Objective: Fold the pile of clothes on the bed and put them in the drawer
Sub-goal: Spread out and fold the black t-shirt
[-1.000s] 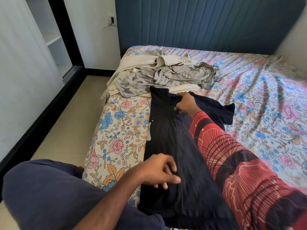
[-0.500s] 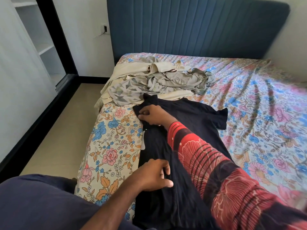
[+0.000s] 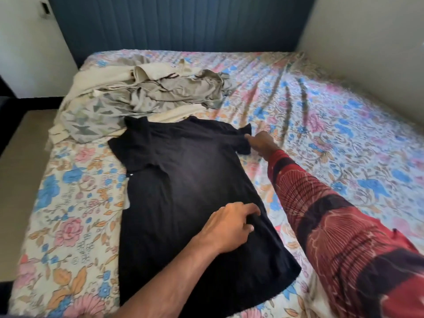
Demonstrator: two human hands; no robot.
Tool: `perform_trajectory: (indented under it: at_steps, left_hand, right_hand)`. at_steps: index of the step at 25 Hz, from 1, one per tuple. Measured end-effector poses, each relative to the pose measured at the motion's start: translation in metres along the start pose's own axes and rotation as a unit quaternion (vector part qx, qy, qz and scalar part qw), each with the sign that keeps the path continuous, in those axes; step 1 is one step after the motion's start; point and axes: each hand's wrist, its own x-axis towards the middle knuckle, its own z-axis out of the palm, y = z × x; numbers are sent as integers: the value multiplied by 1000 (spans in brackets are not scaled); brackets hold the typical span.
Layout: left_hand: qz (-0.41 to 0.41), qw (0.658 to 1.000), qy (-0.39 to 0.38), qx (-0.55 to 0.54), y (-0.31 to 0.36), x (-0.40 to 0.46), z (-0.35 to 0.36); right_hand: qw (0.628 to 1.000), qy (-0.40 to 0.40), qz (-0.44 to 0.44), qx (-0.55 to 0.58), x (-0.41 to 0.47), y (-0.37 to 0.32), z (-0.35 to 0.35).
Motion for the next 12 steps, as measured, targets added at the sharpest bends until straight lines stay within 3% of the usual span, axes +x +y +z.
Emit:
perform_trajectory:
  at_steps: [5, 8, 12]
  left_hand:
    - [40, 993, 14, 108, 28, 22, 32]
    - [65, 982, -19, 178, 48, 19, 43]
    - [29, 981, -3, 191, 58, 23, 53]
  right_hand:
    - [974, -113, 27, 194, 20, -3, 11]
    - [954, -90, 55, 280, 20, -10, 9]
    - [987, 1, 15, 158, 35, 3, -5]
